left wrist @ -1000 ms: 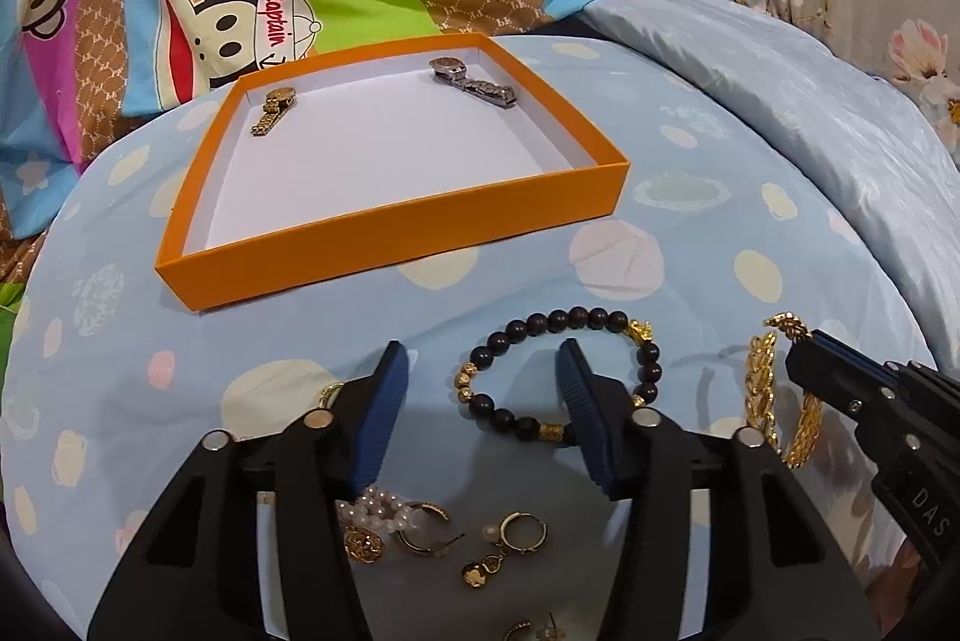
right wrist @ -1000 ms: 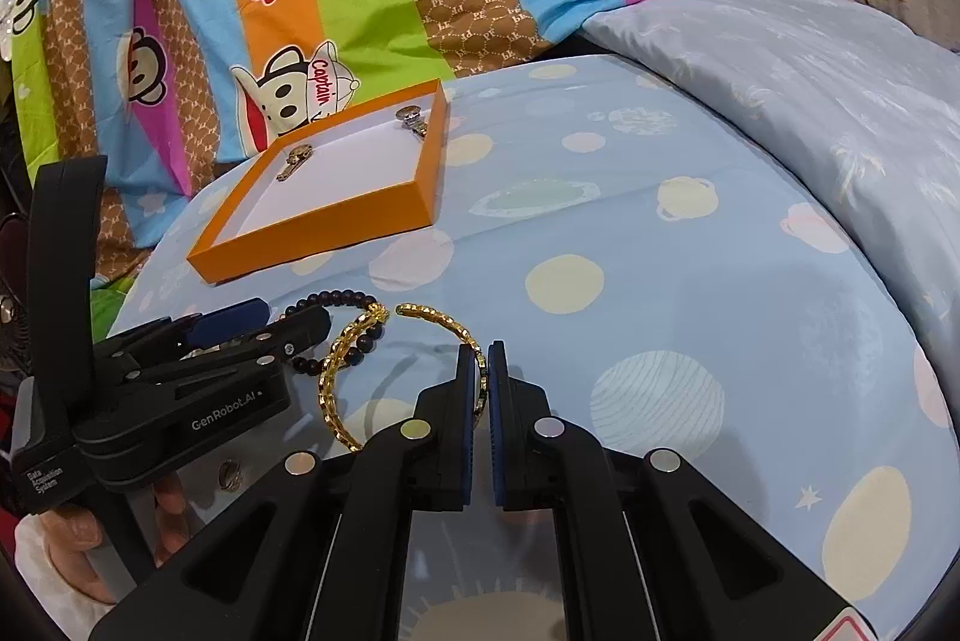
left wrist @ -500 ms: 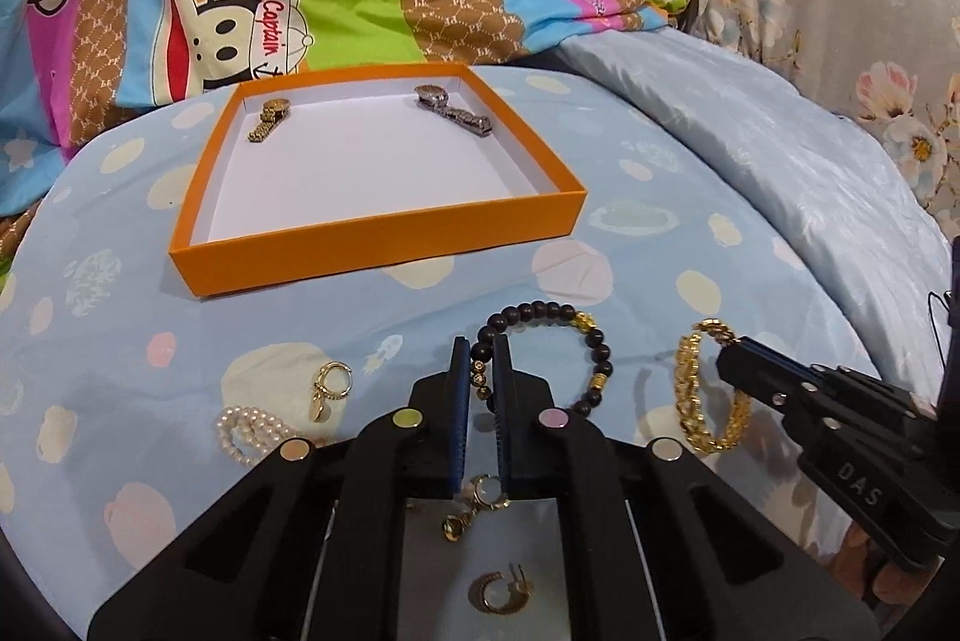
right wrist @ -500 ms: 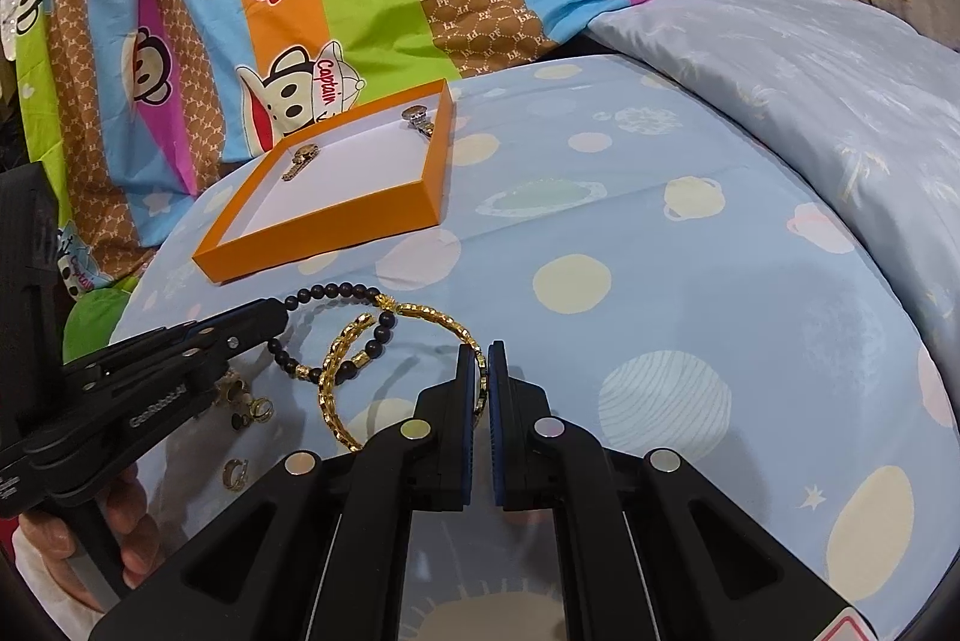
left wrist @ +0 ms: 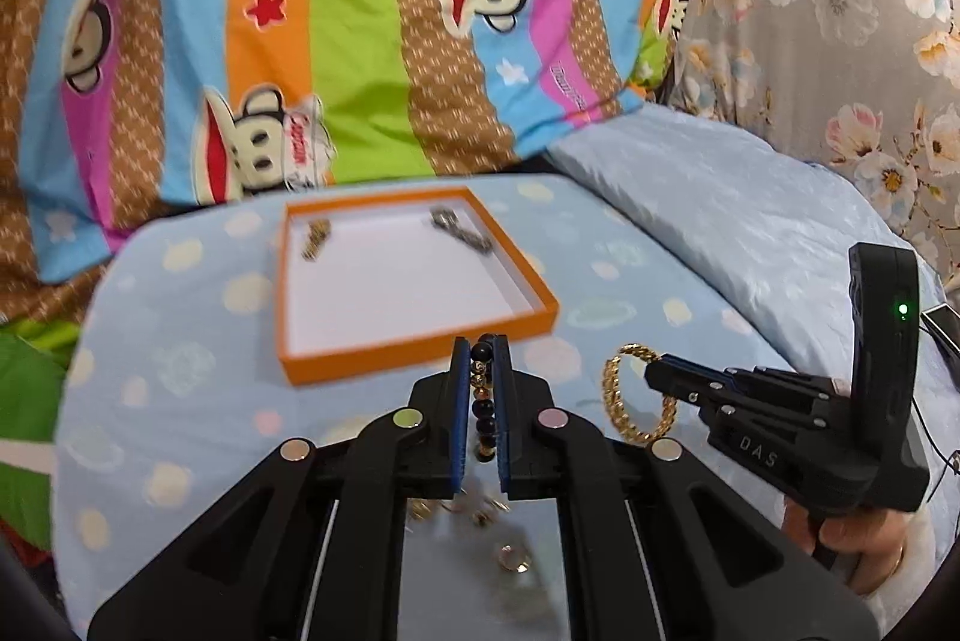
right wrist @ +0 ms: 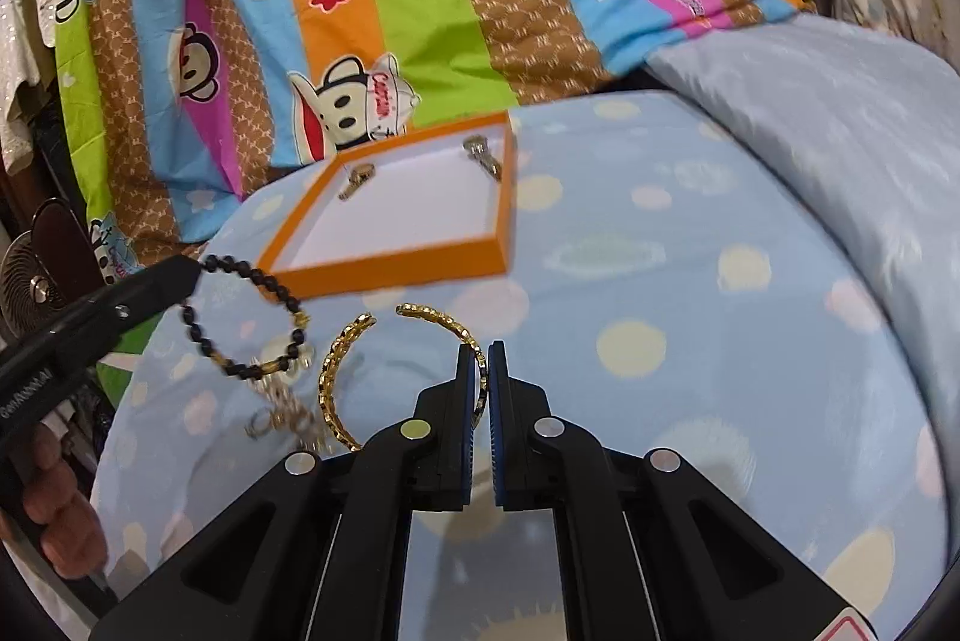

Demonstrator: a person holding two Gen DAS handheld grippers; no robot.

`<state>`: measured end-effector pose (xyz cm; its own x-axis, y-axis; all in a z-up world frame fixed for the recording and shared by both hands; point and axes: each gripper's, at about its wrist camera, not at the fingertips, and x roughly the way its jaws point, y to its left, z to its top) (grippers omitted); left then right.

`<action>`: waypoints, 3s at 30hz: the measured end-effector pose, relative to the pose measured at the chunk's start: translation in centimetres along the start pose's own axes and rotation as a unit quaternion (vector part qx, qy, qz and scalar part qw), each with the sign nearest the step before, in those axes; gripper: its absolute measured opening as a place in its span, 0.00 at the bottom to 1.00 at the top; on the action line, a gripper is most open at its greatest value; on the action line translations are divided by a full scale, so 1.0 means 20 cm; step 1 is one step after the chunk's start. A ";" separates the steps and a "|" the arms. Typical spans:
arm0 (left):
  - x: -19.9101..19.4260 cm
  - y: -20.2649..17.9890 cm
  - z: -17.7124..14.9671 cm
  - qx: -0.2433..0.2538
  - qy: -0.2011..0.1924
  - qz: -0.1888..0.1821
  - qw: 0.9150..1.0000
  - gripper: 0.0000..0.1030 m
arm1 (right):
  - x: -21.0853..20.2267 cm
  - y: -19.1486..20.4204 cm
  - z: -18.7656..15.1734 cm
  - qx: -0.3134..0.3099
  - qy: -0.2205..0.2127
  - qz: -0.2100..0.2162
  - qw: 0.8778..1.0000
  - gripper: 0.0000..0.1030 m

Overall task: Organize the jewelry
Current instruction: 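Lower the gold bracelet into the box with the right tool while the left tool places the bead bracelet, then grasp the pearl necklace with the left tool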

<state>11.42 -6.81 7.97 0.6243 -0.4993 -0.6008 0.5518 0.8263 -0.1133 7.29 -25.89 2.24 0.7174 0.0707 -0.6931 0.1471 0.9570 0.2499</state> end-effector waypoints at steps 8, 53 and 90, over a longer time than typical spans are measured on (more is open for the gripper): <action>0.12 0.24 0.26 -0.026 -0.035 0.050 0.998 0.06 | 0.25 0.09 0.33 -0.017 0.003 -0.005 1.000 0.04; 0.37 0.44 0.01 -0.064 -0.010 0.140 0.988 0.32 | 0.31 0.17 0.30 -0.054 -0.017 -0.034 0.998 0.29; 0.17 0.37 -0.30 -0.085 0.034 0.176 0.980 0.34 | 0.17 0.41 -0.29 -0.109 0.041 0.031 0.993 0.42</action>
<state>14.44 -0.84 0.35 0.7177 -0.1621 -0.6773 0.2056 0.9785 -0.0164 6.98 -16.25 -1.96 0.6616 0.1453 -0.7357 -0.0528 0.9876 0.1476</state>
